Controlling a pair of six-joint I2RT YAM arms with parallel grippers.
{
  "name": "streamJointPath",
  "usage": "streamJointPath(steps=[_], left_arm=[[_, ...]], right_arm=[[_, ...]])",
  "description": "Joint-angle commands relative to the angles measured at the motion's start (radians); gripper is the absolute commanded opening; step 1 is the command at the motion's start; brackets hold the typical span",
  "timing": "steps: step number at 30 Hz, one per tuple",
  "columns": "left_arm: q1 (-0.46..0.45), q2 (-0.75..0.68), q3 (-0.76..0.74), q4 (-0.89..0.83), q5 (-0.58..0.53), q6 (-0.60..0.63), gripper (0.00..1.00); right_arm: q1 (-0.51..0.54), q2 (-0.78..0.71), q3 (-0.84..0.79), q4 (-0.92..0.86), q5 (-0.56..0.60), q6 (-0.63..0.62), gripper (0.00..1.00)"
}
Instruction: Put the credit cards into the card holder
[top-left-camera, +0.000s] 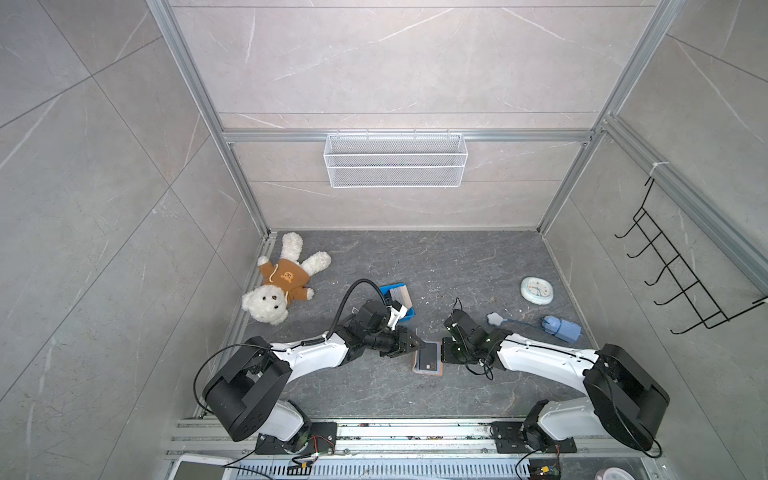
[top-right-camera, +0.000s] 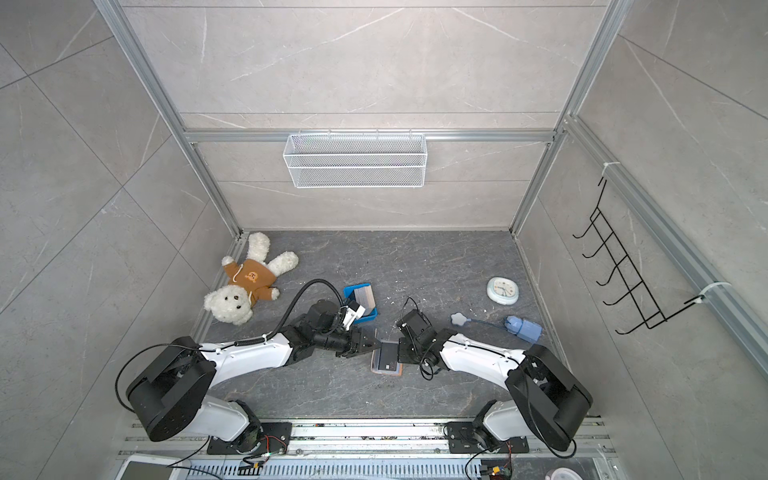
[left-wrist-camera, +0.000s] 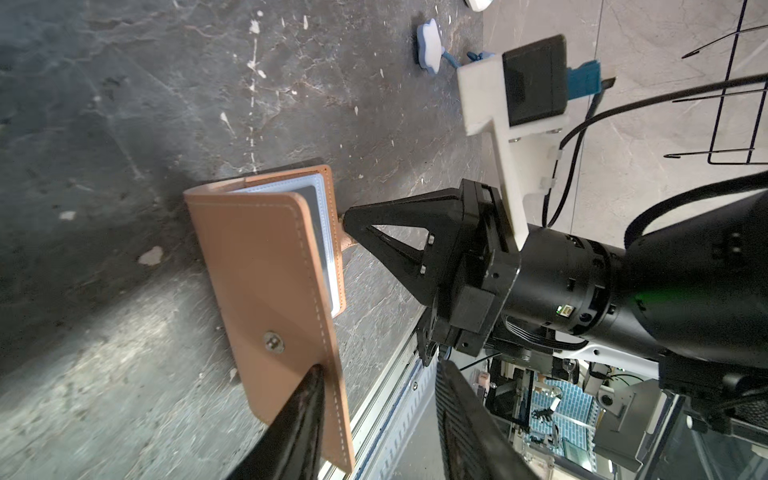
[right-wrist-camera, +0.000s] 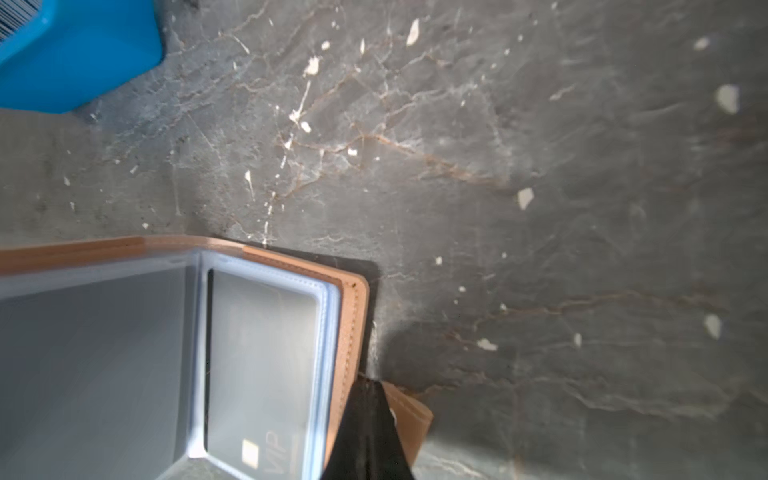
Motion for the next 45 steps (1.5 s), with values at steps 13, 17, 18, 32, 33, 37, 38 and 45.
streamJointPath(steps=[13,17,18,32,33,37,38,45], left_arm=[[-0.086,0.181,0.051,0.126,-0.023,-0.051,0.37],[-0.104,0.216,0.062,0.118,-0.045,-0.055,0.34],[-0.107,0.225,0.065,0.114,-0.053,-0.055,0.33],[-0.124,0.25,0.066,0.035,-0.139,-0.054,0.23],[-0.123,0.249,0.064,0.034,-0.14,-0.057,0.23],[-0.125,0.24,0.052,0.034,-0.154,-0.071,0.2],[-0.125,0.234,0.047,0.034,-0.156,-0.076,0.2],[-0.142,0.219,0.022,0.078,-0.157,-0.124,0.18]], right_arm=[[0.007,-0.124,0.011,-0.103,0.082,0.05,0.0],[0.007,-0.148,0.023,-0.114,0.07,0.043,0.0],[0.006,-0.148,0.027,-0.113,0.061,0.037,0.0],[0.023,-0.042,0.058,0.005,-0.063,-0.013,0.0],[0.025,-0.034,0.06,0.012,-0.066,-0.015,0.0],[0.03,-0.005,0.068,0.028,-0.064,-0.017,0.0],[0.031,0.001,0.069,0.028,-0.056,-0.014,0.0],[0.034,0.028,0.042,0.062,-0.035,0.015,0.0]])
